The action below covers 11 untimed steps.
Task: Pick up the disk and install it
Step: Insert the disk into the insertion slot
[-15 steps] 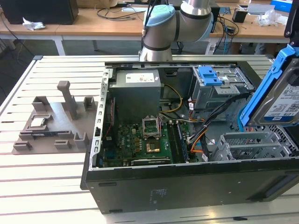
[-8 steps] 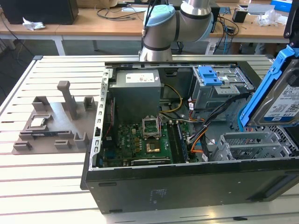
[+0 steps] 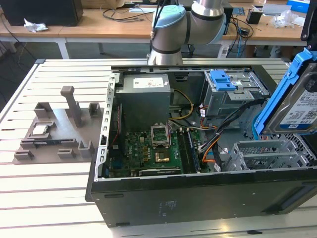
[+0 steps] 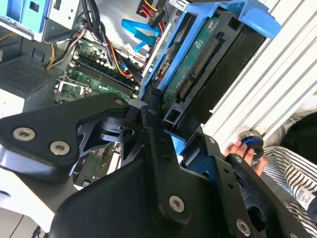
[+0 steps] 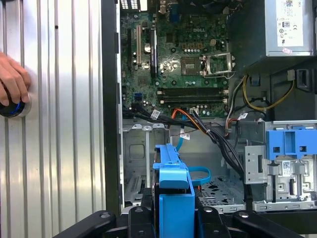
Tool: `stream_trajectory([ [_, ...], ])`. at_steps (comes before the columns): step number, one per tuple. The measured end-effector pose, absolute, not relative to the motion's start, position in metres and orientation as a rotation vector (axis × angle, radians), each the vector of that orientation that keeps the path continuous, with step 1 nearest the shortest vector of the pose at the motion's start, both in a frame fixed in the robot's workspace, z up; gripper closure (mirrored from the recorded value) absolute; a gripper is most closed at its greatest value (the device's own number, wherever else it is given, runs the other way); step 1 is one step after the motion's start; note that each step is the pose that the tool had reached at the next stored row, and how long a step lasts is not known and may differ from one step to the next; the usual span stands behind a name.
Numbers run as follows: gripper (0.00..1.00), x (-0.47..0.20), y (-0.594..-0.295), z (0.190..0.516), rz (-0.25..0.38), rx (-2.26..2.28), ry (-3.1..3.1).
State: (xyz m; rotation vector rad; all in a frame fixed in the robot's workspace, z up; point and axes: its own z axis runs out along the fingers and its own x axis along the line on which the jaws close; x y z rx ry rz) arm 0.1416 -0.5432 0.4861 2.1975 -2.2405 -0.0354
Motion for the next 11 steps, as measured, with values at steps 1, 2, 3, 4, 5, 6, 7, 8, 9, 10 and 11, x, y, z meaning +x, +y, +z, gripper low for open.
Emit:
stream_trajectory([
  [1, 0.64, 0.141, -0.543, 0.484, -0.038, 2.199, -2.242],
  [2, 0.64, 0.141, -0.543, 0.483, -0.038, 2.199, -2.242],
  [3, 0.64, 0.140, -0.543, 0.483, -0.039, 2.199, -2.242],
  [4, 0.64, 0.139, -0.543, 0.482, -0.039, 2.199, -2.242],
  [5, 0.64, 0.137, -0.543, 0.482, -0.038, 2.199, -2.242],
  [6, 0.64, 0.137, -0.543, 0.481, -0.039, 2.199, -2.242],
  [7, 0.64, 0.136, -0.543, 0.478, -0.039, 2.196, -2.245],
  [8, 0.64, 0.135, -0.543, 0.476, -0.038, 2.183, -2.258],
  [9, 0.64, 0.132, -0.543, 0.473, -0.039, 2.164, -2.276],
  [10, 0.64, 0.132, -0.543, 0.472, -0.039, 2.161, -2.279],
  [11, 0.64, 0.131, -0.543, 0.471, -0.039, 2.159, -2.281],
])
